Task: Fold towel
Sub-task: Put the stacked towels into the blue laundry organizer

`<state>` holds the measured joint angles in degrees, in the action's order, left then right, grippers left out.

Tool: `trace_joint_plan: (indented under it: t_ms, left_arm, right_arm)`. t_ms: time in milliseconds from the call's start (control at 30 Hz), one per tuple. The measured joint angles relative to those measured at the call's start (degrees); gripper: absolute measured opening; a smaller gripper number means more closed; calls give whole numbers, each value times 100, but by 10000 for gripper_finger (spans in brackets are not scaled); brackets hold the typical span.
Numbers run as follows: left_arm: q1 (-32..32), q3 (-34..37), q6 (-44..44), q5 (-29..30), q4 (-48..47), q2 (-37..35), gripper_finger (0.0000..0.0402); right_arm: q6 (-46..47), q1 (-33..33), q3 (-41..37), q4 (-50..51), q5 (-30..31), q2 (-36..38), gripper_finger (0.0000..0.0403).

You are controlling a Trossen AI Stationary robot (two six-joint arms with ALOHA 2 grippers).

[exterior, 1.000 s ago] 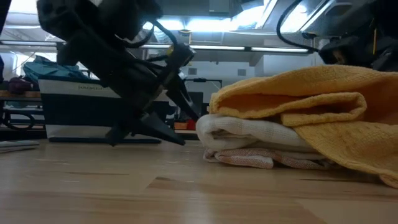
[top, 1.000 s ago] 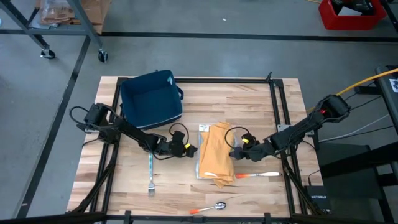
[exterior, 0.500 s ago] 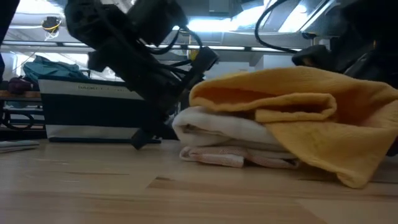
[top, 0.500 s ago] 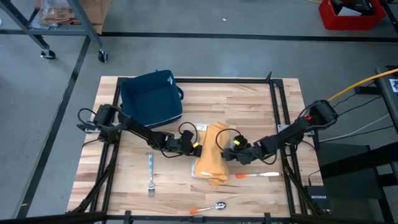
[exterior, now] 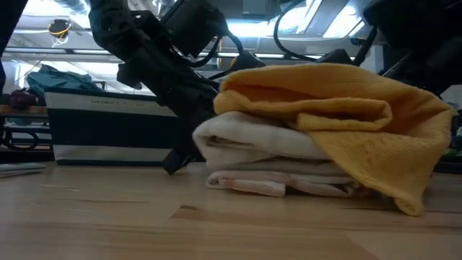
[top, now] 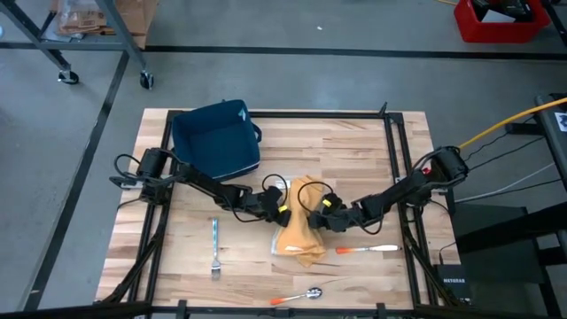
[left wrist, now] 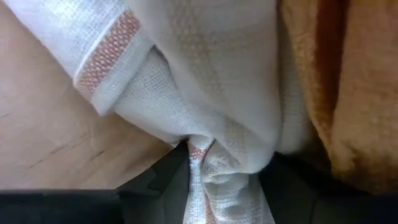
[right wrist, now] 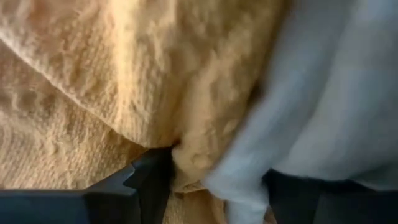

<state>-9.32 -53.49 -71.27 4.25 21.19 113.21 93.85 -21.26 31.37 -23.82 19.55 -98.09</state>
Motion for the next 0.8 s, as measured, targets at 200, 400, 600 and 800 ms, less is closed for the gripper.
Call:
trace_joint_plan:
  t_ms: [200, 400, 600, 800]
  left_arm:
    - [-49, 19, 583, -2, 74, -28, 117]
    - [-107, 26, 1033, 26, 101, -96, 58]
    - [-107, 31, 1579, 13, 68, -269, 38]
    - [-109, 31, 1603, 0, 34, -313, 39]
  right_arm:
    - [-413, -2, 200, 3, 79, -19, 176]
    - [-429, -4, 213, -76, 186, -16, 115]
    - [-433, -20, 213, -271, 260, -23, 92]
    - [-510, -20, 233, -334, 353, -25, 89]
